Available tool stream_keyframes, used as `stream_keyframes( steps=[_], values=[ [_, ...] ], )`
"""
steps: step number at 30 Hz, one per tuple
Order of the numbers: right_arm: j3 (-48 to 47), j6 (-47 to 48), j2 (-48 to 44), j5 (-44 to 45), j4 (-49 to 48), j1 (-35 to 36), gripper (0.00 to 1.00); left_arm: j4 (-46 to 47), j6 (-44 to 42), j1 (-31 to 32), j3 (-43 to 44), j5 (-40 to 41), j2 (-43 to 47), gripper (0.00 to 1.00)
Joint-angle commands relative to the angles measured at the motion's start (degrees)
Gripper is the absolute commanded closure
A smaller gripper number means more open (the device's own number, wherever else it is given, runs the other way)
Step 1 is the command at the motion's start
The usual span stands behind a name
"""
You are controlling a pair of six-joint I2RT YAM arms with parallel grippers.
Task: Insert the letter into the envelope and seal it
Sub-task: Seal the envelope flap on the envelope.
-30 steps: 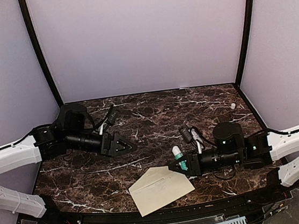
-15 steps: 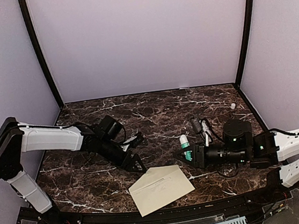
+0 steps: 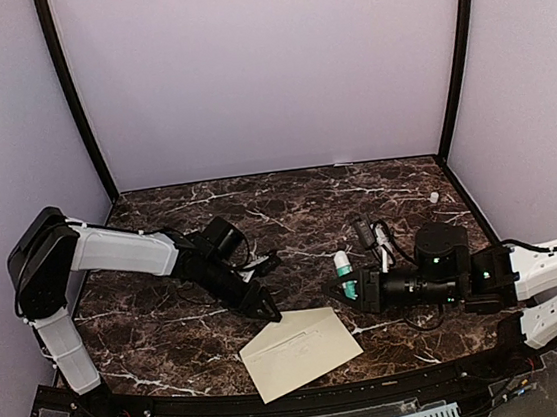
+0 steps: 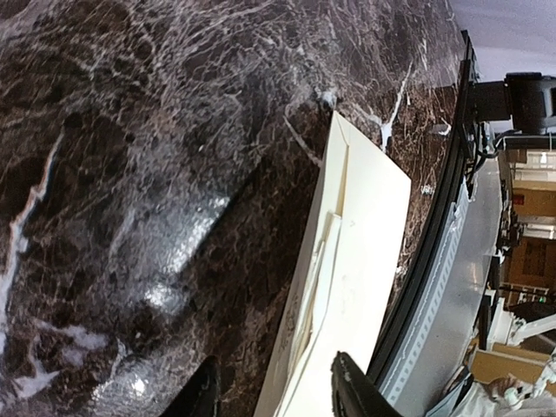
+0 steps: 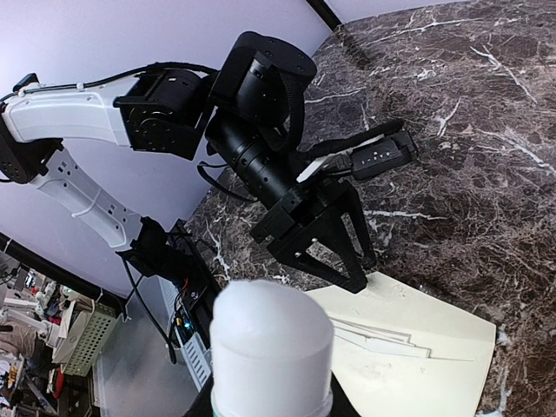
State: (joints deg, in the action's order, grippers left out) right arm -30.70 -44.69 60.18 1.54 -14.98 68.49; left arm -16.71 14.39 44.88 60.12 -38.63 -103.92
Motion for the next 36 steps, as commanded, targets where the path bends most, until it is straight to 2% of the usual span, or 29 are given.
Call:
stream_keyframes(
  steps=[1,5,13,20,31,36],
  values=[
    [-0.09,0.00,-0.66,0.35,-2.02,-0.34,1.00,2.10,-0.18,-0.09,1.44,-3.15,-0.75,0.62],
    [0.17,-0.05,-1.26,0.65,-1.72,-0.38,1.00,2.71,0.08,-0.13,0.88,-3.53,-0.89,0.76],
    [0.81,-0.38,-1.97,1.08,-1.34,-0.38,1.00,5.04,1.79,-0.08,-1.92,-4.86,1.76,0.89],
    [1.29,-0.38,-2.47,1.26,-1.10,-0.37,1.00,6.38,2.67,-0.09,-4.78,-3.55,4.21,0.87],
    [1.81,-0.56,-3.26,1.54,-1.19,-0.37,1.00,7.76,3.35,1.29,-4.61,-2.93,3.47,0.87],
    [1.91,-0.77,-3.63,1.93,-0.93,-0.40,1.00,7.85,3.11,2.38,-4.57,-0.03,3.50,0.90]
  ],
)
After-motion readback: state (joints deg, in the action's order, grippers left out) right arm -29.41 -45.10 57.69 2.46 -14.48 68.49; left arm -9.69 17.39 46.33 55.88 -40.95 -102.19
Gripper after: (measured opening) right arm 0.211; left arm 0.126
